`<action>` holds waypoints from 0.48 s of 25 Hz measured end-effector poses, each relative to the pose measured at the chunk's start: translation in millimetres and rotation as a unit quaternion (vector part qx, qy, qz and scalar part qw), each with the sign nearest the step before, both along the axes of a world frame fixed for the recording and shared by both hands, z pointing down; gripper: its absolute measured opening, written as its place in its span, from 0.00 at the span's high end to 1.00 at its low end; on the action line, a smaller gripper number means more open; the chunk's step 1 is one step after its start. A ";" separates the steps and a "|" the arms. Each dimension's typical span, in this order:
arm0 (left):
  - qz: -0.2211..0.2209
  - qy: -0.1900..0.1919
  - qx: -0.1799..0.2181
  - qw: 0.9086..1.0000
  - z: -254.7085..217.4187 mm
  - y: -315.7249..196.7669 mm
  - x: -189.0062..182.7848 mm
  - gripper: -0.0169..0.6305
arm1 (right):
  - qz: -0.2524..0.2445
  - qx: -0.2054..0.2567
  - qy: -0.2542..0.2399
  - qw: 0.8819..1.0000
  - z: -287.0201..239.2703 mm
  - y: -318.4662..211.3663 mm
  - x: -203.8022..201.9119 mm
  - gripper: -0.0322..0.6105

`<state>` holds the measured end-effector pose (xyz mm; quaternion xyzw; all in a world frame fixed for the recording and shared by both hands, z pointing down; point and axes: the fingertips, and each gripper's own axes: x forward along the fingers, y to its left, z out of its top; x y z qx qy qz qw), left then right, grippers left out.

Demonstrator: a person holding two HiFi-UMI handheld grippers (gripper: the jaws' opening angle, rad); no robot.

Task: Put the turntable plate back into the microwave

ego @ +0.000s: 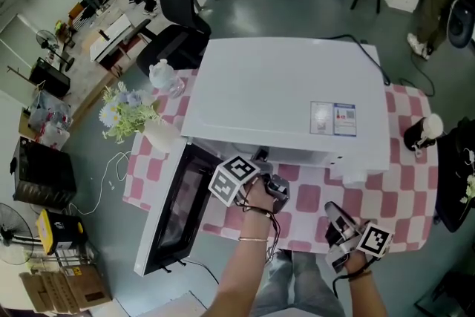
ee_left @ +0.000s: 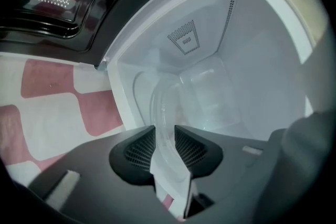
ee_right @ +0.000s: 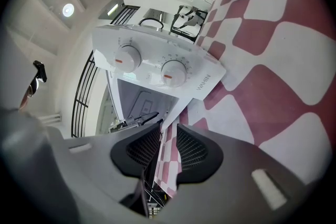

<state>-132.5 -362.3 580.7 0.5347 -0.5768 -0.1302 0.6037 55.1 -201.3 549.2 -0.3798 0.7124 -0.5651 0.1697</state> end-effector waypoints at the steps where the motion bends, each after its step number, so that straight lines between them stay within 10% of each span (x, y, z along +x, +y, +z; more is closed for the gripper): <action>1: 0.000 -0.001 0.001 1.000 -0.3 1.0 -0.2 0.80 | -0.001 0.001 0.001 1.000 -0.3 1.0 -0.6 0.82; 12: 0.020 -0.017 0.026 0.999 -17.3 13.5 0.7 0.80 | -0.003 0.009 0.000 1.000 -9.9 6.9 -13.1 0.82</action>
